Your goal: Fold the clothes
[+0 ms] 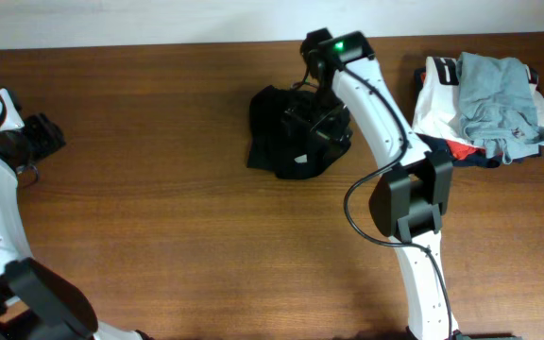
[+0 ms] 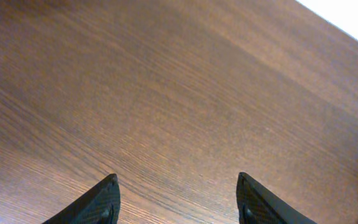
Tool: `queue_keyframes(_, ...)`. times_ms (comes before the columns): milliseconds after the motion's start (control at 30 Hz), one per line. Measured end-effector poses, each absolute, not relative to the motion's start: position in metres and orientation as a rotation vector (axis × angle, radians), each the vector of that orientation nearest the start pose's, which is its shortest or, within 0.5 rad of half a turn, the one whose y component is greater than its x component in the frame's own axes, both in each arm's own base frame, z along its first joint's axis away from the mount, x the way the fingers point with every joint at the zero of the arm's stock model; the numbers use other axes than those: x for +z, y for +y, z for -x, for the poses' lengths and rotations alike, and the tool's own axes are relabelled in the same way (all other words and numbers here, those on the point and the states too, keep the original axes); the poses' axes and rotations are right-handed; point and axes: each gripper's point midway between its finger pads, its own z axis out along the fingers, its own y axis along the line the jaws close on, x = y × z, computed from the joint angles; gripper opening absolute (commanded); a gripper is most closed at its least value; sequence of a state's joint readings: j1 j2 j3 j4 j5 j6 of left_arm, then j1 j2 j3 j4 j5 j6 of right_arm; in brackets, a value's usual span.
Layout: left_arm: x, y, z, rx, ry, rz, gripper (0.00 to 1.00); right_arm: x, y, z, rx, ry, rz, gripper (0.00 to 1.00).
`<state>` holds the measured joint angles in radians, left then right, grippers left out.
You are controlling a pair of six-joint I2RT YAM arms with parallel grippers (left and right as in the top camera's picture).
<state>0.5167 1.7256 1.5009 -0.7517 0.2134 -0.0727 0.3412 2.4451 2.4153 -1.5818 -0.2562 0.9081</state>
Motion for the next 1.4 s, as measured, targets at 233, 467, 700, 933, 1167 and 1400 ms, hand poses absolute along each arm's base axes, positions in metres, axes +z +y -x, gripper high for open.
queue_keyframes(233,0.161,0.189,-0.411,-0.125,2.464,0.661,0.60,0.055,0.214,-0.423,0.279,3.131,-0.976,0.94)
queue_keyframes(467,0.161,0.188,-0.411,-0.130,2.464,0.660,0.60,0.019,0.239,-0.427,0.334,3.097,-0.910,0.94)
queue_keyframes(700,0.161,0.188,-0.411,-0.130,2.463,0.660,0.60,0.013,0.241,-0.428,0.359,3.044,-0.896,0.74)
queue_keyframes(933,0.161,0.188,-0.411,-0.130,2.463,0.660,0.60,0.011,0.235,-0.431,0.337,3.046,-0.722,0.10)
queue_keyframes(1167,0.160,0.187,-0.410,-0.136,2.471,0.662,0.60,0.014,0.215,-0.427,0.328,3.128,-0.455,0.04)
queue_keyframes(1400,0.160,0.187,-0.410,-0.137,2.471,0.662,0.60,0.019,0.135,-0.425,0.224,3.261,-0.250,0.04)
